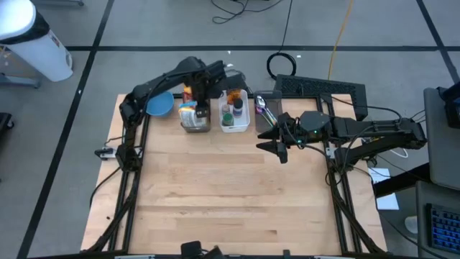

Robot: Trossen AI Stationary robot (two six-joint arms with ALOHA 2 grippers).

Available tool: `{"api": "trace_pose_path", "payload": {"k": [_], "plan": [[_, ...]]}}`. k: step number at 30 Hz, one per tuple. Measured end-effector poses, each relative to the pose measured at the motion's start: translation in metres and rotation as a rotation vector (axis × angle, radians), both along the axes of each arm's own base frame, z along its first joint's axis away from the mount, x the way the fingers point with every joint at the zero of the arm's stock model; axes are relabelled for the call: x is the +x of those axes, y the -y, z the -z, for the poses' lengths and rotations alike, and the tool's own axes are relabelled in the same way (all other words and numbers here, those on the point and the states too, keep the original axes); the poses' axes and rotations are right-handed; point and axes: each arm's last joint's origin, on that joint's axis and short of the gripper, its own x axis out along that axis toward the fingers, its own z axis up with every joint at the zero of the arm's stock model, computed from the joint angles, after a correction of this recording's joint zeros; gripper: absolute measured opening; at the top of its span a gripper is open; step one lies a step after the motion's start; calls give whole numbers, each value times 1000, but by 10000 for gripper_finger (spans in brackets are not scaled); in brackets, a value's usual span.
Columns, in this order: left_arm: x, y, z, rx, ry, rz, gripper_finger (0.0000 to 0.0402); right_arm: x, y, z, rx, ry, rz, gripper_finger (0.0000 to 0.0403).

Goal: Pick & Place Food Item
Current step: Return to Home Position

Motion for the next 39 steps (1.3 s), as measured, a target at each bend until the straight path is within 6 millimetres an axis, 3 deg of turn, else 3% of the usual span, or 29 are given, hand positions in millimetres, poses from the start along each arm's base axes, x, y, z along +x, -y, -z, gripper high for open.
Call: {"api": "trace_pose_path", "payload": {"k": [7,12,15,20,25,30,34,39], "plan": [[0,-2,-56,127,185,-39,217,0,0,0,-5,0,-2,212],[-15,7,-102,8,462,-89,207,0,1,0,-11,1,1,212],[-30,19,-126,-24,598,-70,187,0,5,-2,-32,18,14,212],[-62,42,-168,69,759,-61,128,-7,18,-10,-80,72,32,208],[-101,70,-207,149,920,-50,62,-31,35,-29,-147,179,34,164],[-128,91,-225,176,999,-7,8,-62,49,-44,-248,246,103,84],[-141,101,-232,174,1037,4,15,-85,54,-52,-314,275,172,15],[-149,106,-233,161,1026,5,9,-108,55,-55,-343,266,233,7]]}}
